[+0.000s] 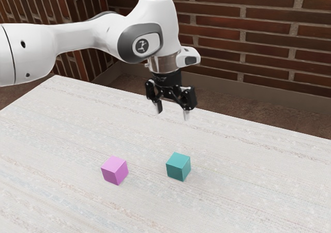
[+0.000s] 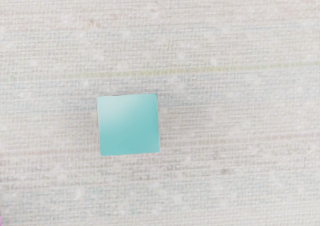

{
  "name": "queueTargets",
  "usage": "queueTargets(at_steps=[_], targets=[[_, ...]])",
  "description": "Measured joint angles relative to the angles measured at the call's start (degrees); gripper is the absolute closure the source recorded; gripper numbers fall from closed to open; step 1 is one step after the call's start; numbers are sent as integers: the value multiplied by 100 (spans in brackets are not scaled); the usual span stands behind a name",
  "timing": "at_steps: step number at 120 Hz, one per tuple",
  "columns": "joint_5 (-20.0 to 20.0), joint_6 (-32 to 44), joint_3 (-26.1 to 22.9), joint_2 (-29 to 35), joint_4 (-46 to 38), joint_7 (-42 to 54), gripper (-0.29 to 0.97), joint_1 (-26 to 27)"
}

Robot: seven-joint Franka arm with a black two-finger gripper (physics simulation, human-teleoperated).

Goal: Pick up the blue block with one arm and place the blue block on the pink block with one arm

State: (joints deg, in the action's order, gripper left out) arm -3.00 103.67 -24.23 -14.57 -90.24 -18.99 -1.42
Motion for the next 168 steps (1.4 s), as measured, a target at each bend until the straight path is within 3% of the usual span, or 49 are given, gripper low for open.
queueTargets(at_steps=[40, 59, 107, 168], targets=[[-174, 883, 439, -1001, -119, 638, 0, 306], [-197, 1551, 648, -1235, -572, 849, 0, 383], [-202, 2316, 772, -1483, -1043, 864, 0, 413], [-193, 2707, 911, -1638, -1228, 869, 0, 489]])
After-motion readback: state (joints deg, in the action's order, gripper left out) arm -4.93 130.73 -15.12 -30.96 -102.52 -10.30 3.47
